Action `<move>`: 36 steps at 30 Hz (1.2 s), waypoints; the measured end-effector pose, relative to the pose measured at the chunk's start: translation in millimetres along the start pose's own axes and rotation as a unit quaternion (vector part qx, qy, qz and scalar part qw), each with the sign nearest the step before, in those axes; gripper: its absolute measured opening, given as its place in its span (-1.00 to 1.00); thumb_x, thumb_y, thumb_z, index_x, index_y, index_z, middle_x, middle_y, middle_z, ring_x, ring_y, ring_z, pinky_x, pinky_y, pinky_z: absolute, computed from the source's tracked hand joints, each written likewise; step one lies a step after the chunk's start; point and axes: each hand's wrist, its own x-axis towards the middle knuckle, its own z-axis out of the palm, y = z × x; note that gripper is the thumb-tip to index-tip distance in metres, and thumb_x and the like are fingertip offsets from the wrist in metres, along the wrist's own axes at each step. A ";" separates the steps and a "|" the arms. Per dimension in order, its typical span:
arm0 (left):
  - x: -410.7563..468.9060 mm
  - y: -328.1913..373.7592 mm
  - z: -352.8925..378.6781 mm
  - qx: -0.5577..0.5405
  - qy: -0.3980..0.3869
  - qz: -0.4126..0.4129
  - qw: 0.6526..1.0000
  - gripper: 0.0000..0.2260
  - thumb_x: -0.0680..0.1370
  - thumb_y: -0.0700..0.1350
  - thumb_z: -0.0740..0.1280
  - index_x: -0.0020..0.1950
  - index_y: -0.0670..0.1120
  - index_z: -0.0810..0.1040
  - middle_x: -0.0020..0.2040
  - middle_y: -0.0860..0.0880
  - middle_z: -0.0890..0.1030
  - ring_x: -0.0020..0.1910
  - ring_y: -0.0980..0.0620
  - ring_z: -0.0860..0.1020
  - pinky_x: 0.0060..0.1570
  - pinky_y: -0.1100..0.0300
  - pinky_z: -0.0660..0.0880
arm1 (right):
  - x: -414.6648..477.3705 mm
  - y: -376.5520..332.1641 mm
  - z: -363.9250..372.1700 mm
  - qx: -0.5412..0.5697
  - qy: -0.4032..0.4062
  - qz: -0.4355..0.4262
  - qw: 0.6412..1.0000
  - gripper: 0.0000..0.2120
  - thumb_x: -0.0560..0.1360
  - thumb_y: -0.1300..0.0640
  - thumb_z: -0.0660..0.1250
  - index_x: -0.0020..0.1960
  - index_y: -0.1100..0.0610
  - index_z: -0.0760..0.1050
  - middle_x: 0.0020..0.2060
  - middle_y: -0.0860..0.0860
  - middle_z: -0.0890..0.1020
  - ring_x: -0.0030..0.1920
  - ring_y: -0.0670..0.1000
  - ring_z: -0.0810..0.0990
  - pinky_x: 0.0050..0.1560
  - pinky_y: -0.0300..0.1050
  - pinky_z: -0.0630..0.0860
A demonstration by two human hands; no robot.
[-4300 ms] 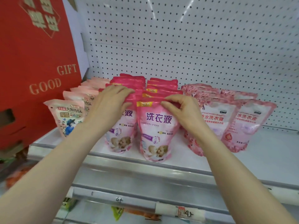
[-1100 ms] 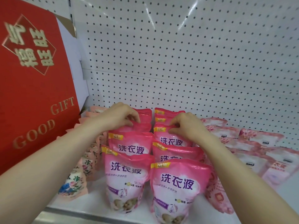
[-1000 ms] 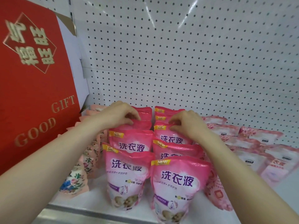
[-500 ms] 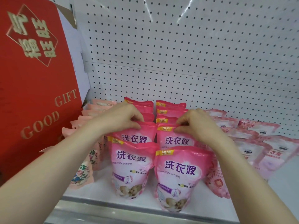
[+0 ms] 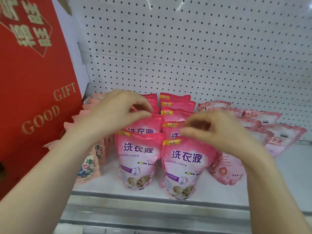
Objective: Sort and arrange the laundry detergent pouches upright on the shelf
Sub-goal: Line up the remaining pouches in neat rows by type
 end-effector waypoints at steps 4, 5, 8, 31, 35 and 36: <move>-29.9 15.0 32.1 0.119 -0.044 0.012 0.992 -0.75 0.52 0.22 0.26 0.01 0.12 0.62 -0.07 0.17 0.66 -0.07 0.12 0.60 -0.13 0.15 0.49 | -19.3 4.2 35.9 -0.153 0.024 0.039 0.987 -0.53 0.33 -0.41 0.35 -0.02 -0.04 0.59 -0.21 -0.10 0.67 -0.16 0.01 0.60 -0.16 -0.07 0.47; -34.8 16.9 41.8 0.144 -0.026 0.008 0.989 -0.72 0.54 0.23 0.21 -0.02 0.09 0.60 -0.12 0.13 0.65 -0.10 0.07 0.60 -0.22 0.16 0.44 | -17.6 7.0 45.7 -0.163 0.068 0.042 0.983 -0.57 0.37 -0.37 0.35 -0.10 0.00 0.57 -0.28 -0.07 0.64 -0.22 0.05 0.58 -0.22 -0.08 0.41; -42.3 16.7 57.1 0.160 0.041 -0.006 0.986 -0.71 0.57 0.18 0.21 -0.09 0.03 0.61 -0.26 0.09 0.62 -0.25 -0.01 0.60 -0.34 0.21 0.33 | -10.2 19.1 62.2 -0.115 0.145 0.019 0.982 -0.64 0.44 -0.22 0.39 -0.30 0.03 0.44 -0.43 -0.08 0.51 -0.38 0.04 0.50 -0.28 -0.09 0.35; -47.3 23.7 56.0 0.157 0.083 0.007 0.984 -0.78 0.57 0.10 0.28 -0.01 -0.01 0.62 -0.22 0.03 0.65 -0.21 -0.07 0.59 -0.24 0.12 0.43 | -18.3 35.5 46.6 -0.050 0.100 -0.020 0.994 -0.89 0.50 -0.04 0.44 -0.01 -0.05 0.59 -0.39 -0.21 0.47 -0.36 -0.14 0.41 -0.24 -0.15 0.30; -49.4 30.6 58.2 0.165 0.095 0.046 0.981 -0.79 0.54 -0.01 0.36 0.14 -0.03 0.61 0.00 0.02 0.68 -0.01 -0.06 0.59 -0.03 0.06 0.51 | -25.9 41.2 48.4 -0.074 0.136 -0.034 0.987 -0.83 0.52 -0.04 0.41 0.04 0.01 0.60 -0.35 -0.21 0.49 -0.35 -0.13 0.44 -0.23 -0.16 0.33; -51.2 32.8 59.9 0.169 0.109 0.052 0.978 -0.78 0.52 -0.04 0.38 0.15 -0.04 0.61 0.03 0.00 0.68 0.02 -0.06 0.59 -0.01 0.06 0.51 | -29.5 43.4 50.3 -0.080 0.150 -0.038 0.985 -0.82 0.52 -0.04 0.41 0.06 0.03 0.59 -0.30 -0.17 0.54 -0.30 -0.08 0.49 -0.21 -0.14 0.38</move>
